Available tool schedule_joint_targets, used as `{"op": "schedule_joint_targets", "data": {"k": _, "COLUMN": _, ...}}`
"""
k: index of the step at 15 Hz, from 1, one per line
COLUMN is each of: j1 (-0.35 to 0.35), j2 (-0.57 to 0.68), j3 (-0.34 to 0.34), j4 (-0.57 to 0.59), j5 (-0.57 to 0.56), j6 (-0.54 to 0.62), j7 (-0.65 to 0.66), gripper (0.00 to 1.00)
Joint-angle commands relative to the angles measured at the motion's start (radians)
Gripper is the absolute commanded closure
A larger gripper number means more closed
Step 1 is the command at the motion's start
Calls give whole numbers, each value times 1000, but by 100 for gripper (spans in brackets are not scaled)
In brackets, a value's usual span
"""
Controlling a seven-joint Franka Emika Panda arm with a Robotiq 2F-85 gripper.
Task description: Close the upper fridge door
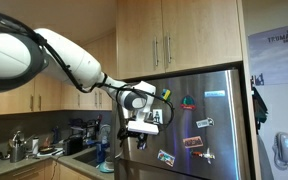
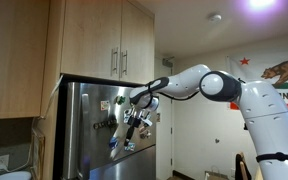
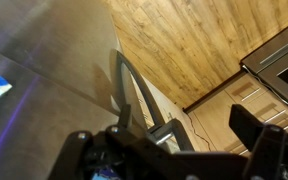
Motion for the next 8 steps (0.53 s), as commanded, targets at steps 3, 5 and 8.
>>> {"op": "schedule_joint_targets", "data": {"k": 3, "j1": 12, "j2": 35, "j3": 42, "j4": 40, "j5": 10, "j6": -20, "j7": 26, "gripper": 0}}
{"op": "schedule_joint_targets", "data": {"k": 5, "j1": 19, "j2": 60, "j3": 54, "j4": 56, "j5": -2, "j6": -5, "j7": 17, "gripper": 0}}
{"op": "schedule_joint_targets", "data": {"k": 8, "j1": 23, "j2": 112, "j3": 66, "j4": 102, "j5": -16, "j6": 0, "j7": -15, "gripper": 0}}
